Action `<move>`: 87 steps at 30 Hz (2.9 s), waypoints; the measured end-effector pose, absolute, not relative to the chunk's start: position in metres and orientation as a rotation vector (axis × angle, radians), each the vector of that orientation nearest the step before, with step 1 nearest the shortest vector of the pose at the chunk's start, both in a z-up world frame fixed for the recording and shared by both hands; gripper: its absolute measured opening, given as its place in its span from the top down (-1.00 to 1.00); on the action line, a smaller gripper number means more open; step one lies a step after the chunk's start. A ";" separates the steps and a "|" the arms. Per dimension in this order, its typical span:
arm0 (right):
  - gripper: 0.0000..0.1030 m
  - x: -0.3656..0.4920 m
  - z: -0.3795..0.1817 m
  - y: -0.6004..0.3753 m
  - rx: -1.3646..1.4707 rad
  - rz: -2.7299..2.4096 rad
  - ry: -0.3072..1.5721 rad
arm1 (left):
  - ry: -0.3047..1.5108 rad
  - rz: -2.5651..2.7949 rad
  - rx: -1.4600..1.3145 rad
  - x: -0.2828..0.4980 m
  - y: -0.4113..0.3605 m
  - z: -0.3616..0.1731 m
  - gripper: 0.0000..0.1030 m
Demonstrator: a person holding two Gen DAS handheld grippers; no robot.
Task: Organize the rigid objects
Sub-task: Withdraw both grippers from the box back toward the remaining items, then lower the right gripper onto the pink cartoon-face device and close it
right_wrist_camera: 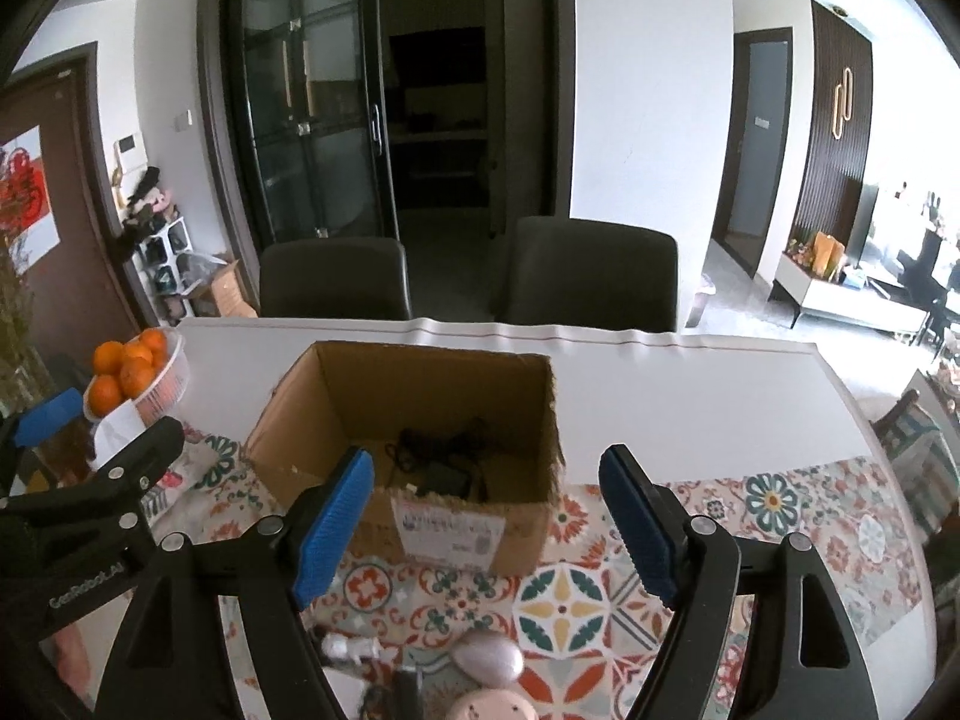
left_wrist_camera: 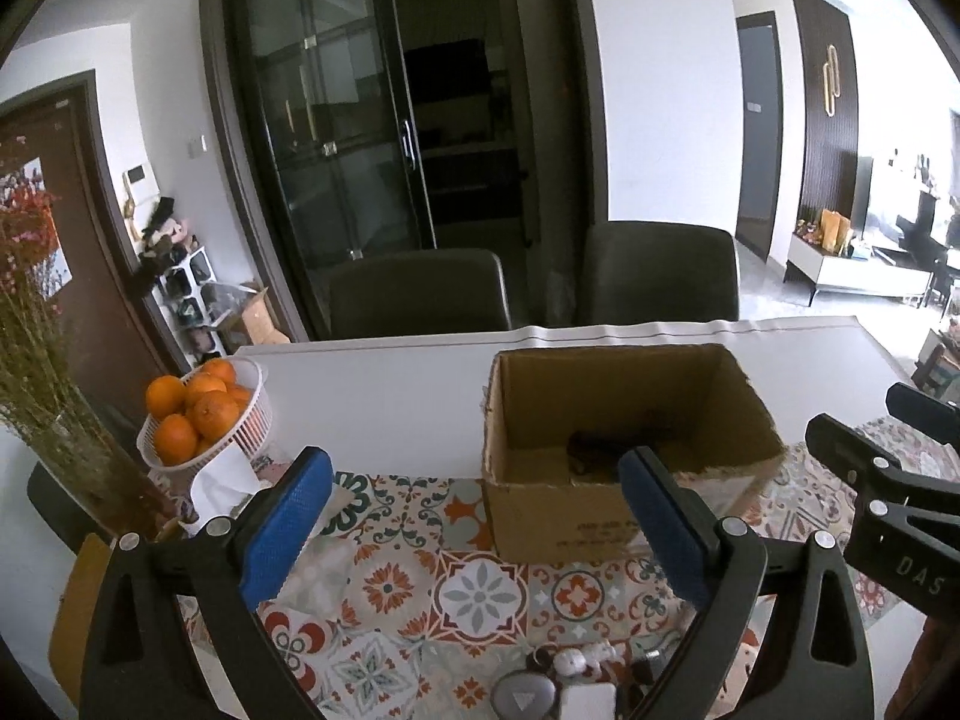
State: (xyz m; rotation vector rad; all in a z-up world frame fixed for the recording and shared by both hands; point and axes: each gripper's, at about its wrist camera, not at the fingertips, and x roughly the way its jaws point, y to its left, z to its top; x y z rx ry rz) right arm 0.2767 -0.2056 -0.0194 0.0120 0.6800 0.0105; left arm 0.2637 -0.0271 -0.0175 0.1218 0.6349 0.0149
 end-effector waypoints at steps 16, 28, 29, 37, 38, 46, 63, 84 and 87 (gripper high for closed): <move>-0.58 0.211 -0.050 -0.221 0.041 0.036 0.722 | 0.715 -0.017 0.100 0.203 -0.039 -0.046 -0.91; -0.58 0.196 -0.098 -0.221 0.051 0.067 0.830 | 0.841 -0.009 0.106 0.192 -0.040 -0.094 -0.91; -0.58 0.195 -0.103 -0.220 0.051 0.070 0.841 | 0.857 -0.009 0.103 0.191 -0.039 -0.099 -0.91; -0.58 0.195 -0.132 -0.218 0.035 0.085 0.913 | 0.943 0.006 0.111 0.191 -0.039 -0.135 -0.90; -0.58 0.196 -0.136 -0.217 0.030 0.086 0.923 | 0.949 0.006 0.110 0.191 -0.038 -0.137 -0.90; -0.58 0.200 -0.164 -0.218 0.035 0.107 0.997 | 1.009 0.018 0.099 0.191 -0.038 -0.163 -0.90; -0.58 0.213 -0.220 -0.221 0.049 0.097 1.110 | 1.108 0.051 0.115 0.196 -0.037 -0.209 -0.89; -0.45 0.225 -0.246 -0.214 0.057 0.096 1.128 | 1.089 0.038 0.097 0.195 -0.025 -0.227 -0.89; -0.45 0.223 -0.246 -0.215 0.067 0.084 1.122 | 1.070 0.029 0.095 0.193 -0.024 -0.226 -0.89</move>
